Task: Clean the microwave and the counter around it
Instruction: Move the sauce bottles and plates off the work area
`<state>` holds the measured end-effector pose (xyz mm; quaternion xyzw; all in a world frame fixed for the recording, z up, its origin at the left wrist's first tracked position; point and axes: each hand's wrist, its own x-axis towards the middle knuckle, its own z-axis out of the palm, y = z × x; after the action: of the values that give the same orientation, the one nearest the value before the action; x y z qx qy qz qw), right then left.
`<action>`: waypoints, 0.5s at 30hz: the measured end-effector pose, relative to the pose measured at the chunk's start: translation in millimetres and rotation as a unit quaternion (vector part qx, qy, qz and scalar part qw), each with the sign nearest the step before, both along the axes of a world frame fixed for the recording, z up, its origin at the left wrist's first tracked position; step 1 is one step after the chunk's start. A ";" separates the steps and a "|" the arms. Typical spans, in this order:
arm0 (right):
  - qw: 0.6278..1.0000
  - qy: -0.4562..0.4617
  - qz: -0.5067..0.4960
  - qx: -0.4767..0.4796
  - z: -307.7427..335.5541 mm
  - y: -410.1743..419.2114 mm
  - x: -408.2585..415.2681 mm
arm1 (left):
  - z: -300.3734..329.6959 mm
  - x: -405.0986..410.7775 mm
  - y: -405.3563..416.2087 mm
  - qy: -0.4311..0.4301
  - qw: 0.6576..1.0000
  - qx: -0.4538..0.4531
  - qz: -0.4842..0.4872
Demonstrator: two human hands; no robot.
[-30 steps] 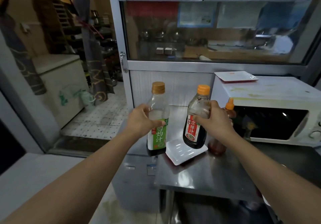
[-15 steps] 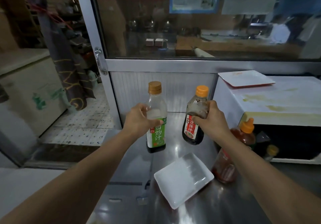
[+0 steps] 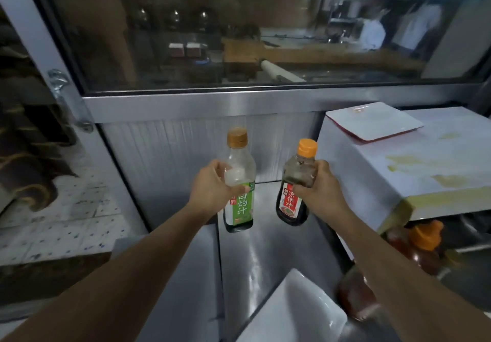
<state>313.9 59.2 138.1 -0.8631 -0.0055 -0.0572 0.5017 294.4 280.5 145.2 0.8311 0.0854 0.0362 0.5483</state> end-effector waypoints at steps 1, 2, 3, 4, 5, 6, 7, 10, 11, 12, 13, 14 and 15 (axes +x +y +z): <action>1.000 0.002 -0.011 0.002 -2.2 2.8 7.6 | -3.4 11.6 3.3 0.000 1.000 0.002 -0.015; 1.000 0.008 -0.023 0.001 -4.4 5.2 14.9 | -7.2 23.2 6.6 0.000 1.000 0.002 -0.029; 0.999 0.015 -0.033 -0.001 -6.4 7.2 21.8 | -10.6 34.3 9.7 -0.001 0.999 0.001 -0.040; 0.999 0.022 -0.040 -0.003 -8.9 8.9 28.4 | -13.4 45.2 12.3 0.000 0.999 0.001 -0.049; 0.999 0.028 -0.046 -0.005 -12.0 10.2 34.9 | -16.2 55.6 14.6 0.001 0.998 -0.001 -0.058; 0.998 0.033 -0.050 -0.009 -15.5 11.1 41.2 | -19.0 66.2 16.1 0.001 0.998 -0.004 -0.065; 0.998 0.038 -0.053 -0.014 -19.3 11.8 47.8 | -22.1 76.7 17.2 0.001 0.998 -0.009 -0.070; 0.996 0.053 -0.060 -0.031 -31.3 12.4 67.1 | -33.2 103.7 17.6 -0.001 0.997 -0.014 -0.077; 0.996 0.058 -0.065 -0.036 -35.5 11.8 73.9 | -37.2 111.2 17.1 -0.003 0.997 -0.012 -0.079; 0.995 0.062 -0.069 -0.041 -39.9 10.7 80.7 | -41.4 118.1 16.2 -0.005 0.997 -0.011 -0.081; 0.994 0.067 -0.070 -0.045 -44.4 9.5 88.1 | -45.4 124.3 14.6 -0.007 0.996 -0.012 -0.083; 0.994 0.071 -0.068 -0.049 -49.0 8.2 95.7 | -49.3 130.2 12.5 -0.010 0.996 -0.013 -0.083; 0.994 0.075 -0.064 -0.053 -53.9 6.4 103.1 | -53.4 135.6 10.0 -0.013 0.997 -0.013 -0.081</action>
<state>417.0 65.6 84.2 -0.8890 0.0846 -0.0243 0.4494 430.1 290.4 91.8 0.8279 0.0114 0.0015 0.5608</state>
